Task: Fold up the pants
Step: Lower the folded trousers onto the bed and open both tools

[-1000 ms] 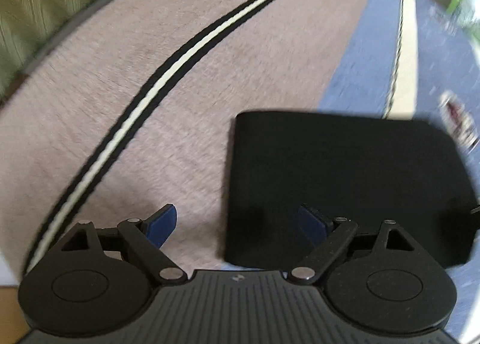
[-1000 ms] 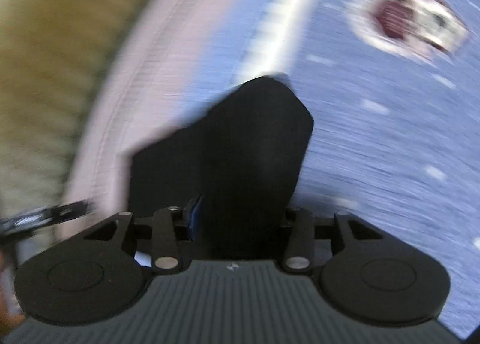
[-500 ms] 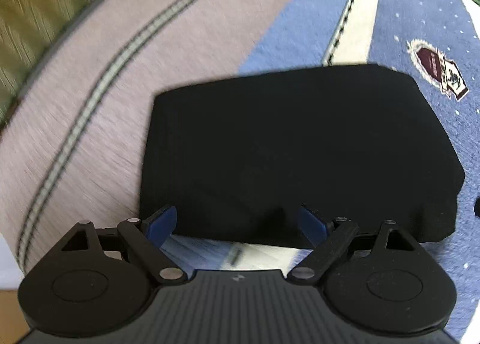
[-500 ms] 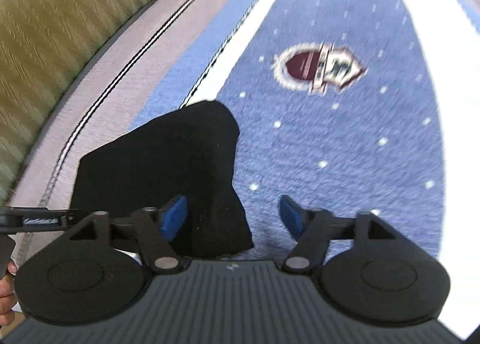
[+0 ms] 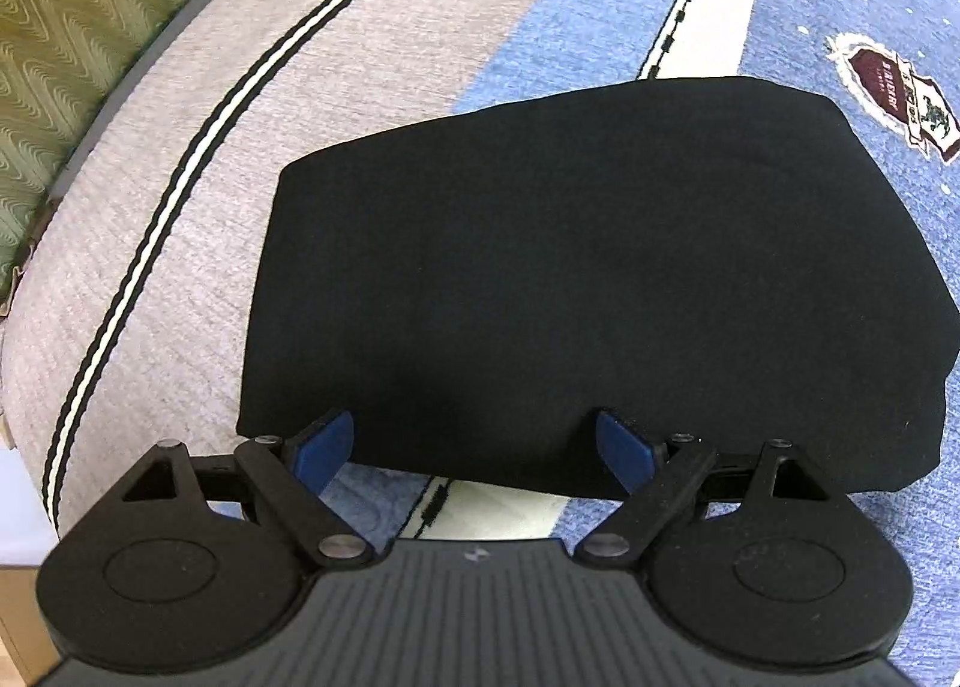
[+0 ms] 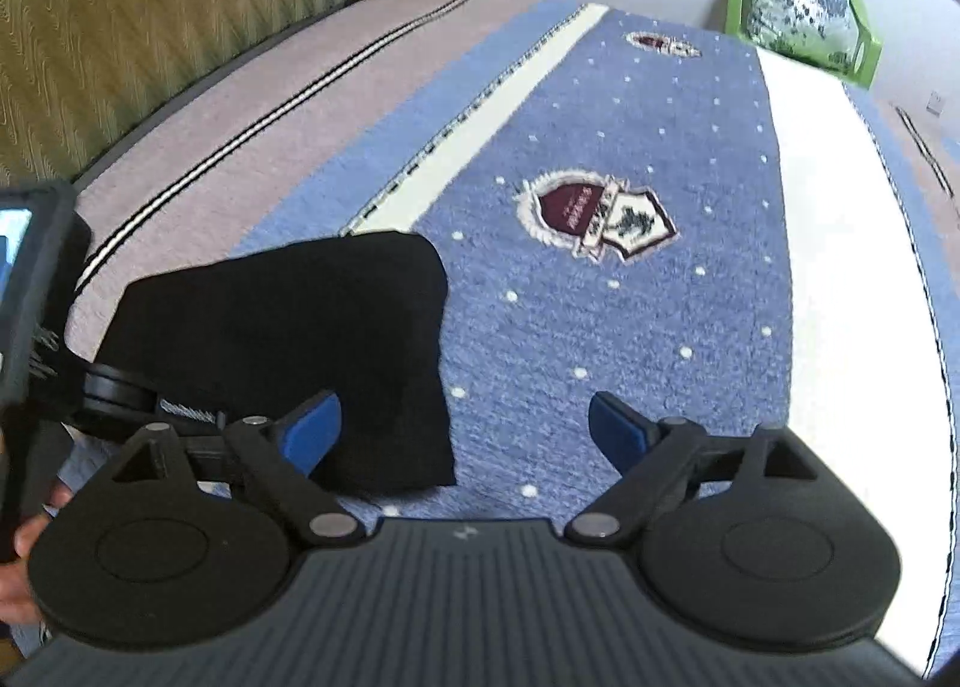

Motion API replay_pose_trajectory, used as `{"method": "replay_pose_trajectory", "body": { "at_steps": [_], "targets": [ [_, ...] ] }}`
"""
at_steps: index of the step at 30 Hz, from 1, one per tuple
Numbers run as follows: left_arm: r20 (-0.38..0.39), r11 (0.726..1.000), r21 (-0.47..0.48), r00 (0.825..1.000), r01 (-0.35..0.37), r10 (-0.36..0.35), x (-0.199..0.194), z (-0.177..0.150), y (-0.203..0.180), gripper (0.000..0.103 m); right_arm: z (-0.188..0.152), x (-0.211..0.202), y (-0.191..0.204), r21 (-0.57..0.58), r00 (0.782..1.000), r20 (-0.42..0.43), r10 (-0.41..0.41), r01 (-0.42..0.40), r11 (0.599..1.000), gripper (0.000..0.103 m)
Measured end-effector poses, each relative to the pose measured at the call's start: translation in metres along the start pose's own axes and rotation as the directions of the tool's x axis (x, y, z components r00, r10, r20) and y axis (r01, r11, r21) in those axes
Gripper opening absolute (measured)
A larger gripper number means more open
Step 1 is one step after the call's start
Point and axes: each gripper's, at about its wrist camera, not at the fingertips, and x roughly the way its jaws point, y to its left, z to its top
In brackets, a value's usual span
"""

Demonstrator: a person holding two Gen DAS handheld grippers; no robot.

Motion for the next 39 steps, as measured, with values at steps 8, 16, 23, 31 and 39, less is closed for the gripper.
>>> {"method": "replay_pose_trajectory", "body": {
  "at_steps": [8,16,23,31,39],
  "targets": [
    [-0.008,0.999,-0.046,1.000,0.004,-0.005,-0.002,-0.007,0.024,0.088,-0.001,-0.012,0.046,-0.137,0.998,0.055,0.002,0.005,0.991,0.099],
    [-0.014,0.996,-0.085,1.000,0.003,-0.004,-0.001,-0.015,0.052,0.088,-0.001,-0.009,0.068,-0.119,1.000,0.014,-0.001,0.003,0.993,0.100],
    [-0.022,0.994,-0.110,1.000,0.002,-0.005,0.004,-0.015,0.068,0.088,0.000,-0.008,0.087,-0.174,0.996,0.056,0.070,-0.059,0.983,0.100],
    [-0.036,0.993,-0.121,0.999,-0.005,0.001,0.015,-0.014,0.079,0.088,0.010,0.039,0.078,-0.164,0.978,0.007,0.208,-0.204,0.965,0.098],
    [-0.037,0.994,-0.107,0.999,-0.005,0.001,0.021,-0.009,0.079,0.089,-0.005,0.124,0.043,0.001,0.958,-0.258,0.122,-0.126,0.992,0.095]
  ]
}}
